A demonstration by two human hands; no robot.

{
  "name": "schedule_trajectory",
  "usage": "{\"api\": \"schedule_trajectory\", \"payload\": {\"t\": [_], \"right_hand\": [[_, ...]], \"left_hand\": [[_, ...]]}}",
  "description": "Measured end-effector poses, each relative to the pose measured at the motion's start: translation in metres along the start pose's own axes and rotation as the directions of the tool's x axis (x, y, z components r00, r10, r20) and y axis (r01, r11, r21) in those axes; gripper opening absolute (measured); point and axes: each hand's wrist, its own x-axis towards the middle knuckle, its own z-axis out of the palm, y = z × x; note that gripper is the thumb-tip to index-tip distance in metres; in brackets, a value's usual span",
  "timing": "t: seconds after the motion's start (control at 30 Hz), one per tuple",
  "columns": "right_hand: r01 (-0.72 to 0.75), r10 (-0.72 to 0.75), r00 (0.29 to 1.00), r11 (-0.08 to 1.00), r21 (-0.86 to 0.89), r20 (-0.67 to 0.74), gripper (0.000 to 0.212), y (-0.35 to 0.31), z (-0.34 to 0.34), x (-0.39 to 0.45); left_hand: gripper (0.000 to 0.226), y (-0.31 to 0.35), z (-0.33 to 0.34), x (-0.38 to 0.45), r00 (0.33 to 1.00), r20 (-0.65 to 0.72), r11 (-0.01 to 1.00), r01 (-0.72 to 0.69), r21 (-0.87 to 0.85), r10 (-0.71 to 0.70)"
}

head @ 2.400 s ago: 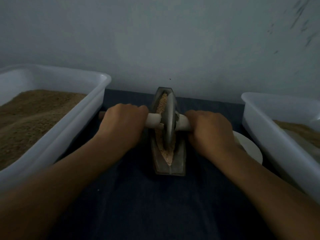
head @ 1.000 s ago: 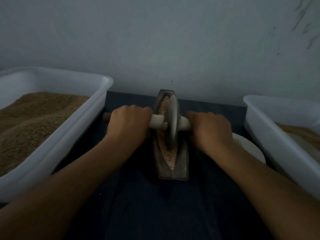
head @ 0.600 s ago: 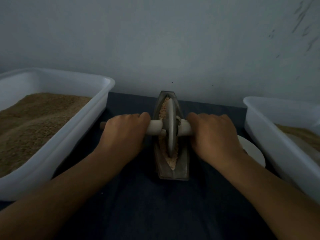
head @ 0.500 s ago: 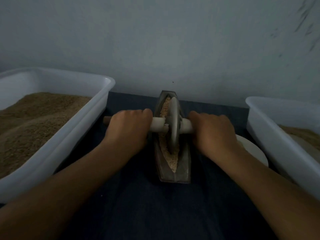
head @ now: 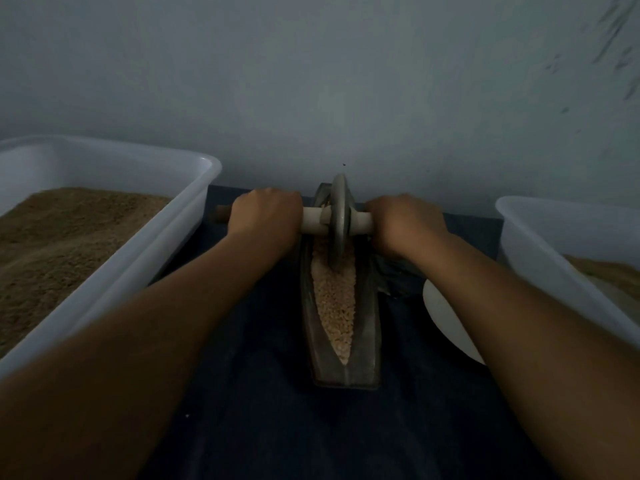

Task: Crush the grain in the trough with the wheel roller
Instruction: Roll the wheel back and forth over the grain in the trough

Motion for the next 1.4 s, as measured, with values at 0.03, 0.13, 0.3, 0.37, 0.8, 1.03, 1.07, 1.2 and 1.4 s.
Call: {"api": "schedule_trajectory", "payload": {"t": [0.03,0.13,0.3,0.37,0.8,1.03,1.07,1.2,1.4], "right_hand": [[-0.004,0.004,1.000,1.000,-0.011,-0.025,0.023,-0.001,0.001,-0.005],[0.008,-0.020,0.983,0.998,-0.068,-0.180,0.012,-0.004,0.005,-0.028],[0.042,-0.084,0.950,0.989,-0.144,-0.299,0.012,-0.011,0.003,-0.070],[0.060,-0.093,0.945,0.992,-0.114,-0.314,0.010,-0.013,-0.001,-0.088],[0.119,-0.116,0.929,0.993,-0.015,-0.351,0.023,-0.008,-0.005,-0.121],[0.033,-0.053,0.964,0.996,-0.079,-0.261,0.023,-0.007,0.005,-0.056],[0.026,-0.038,0.971,0.998,-0.052,-0.238,0.019,-0.004,0.006,-0.045],[0.017,-0.017,0.991,1.000,-0.002,-0.136,0.021,0.006,0.012,-0.014],[-0.012,0.012,1.000,0.999,0.053,-0.010,0.031,0.010,0.011,-0.004]], "left_hand": [[0.024,0.000,0.000,-0.002,1.000,0.006,1.000,0.005,0.000,-0.005],[0.023,0.000,-0.001,-0.015,1.000,0.019,1.000,-0.003,0.004,0.003],[0.025,0.001,-0.013,-0.048,1.000,0.002,1.000,-0.017,-0.005,0.017],[0.027,0.001,-0.016,-0.064,0.999,-0.034,0.999,-0.043,0.005,0.043],[0.025,0.003,-0.021,-0.093,0.983,-0.154,0.995,-0.099,0.030,0.103],[0.024,0.000,-0.009,-0.036,0.998,0.058,1.000,0.009,-0.004,-0.009],[0.025,0.001,-0.009,-0.027,0.998,0.069,1.000,0.013,-0.008,-0.013],[0.028,0.004,-0.013,0.000,0.993,0.115,1.000,-0.003,0.000,0.003],[0.036,0.007,-0.018,0.011,0.989,0.146,0.999,-0.021,0.038,0.015]]}}
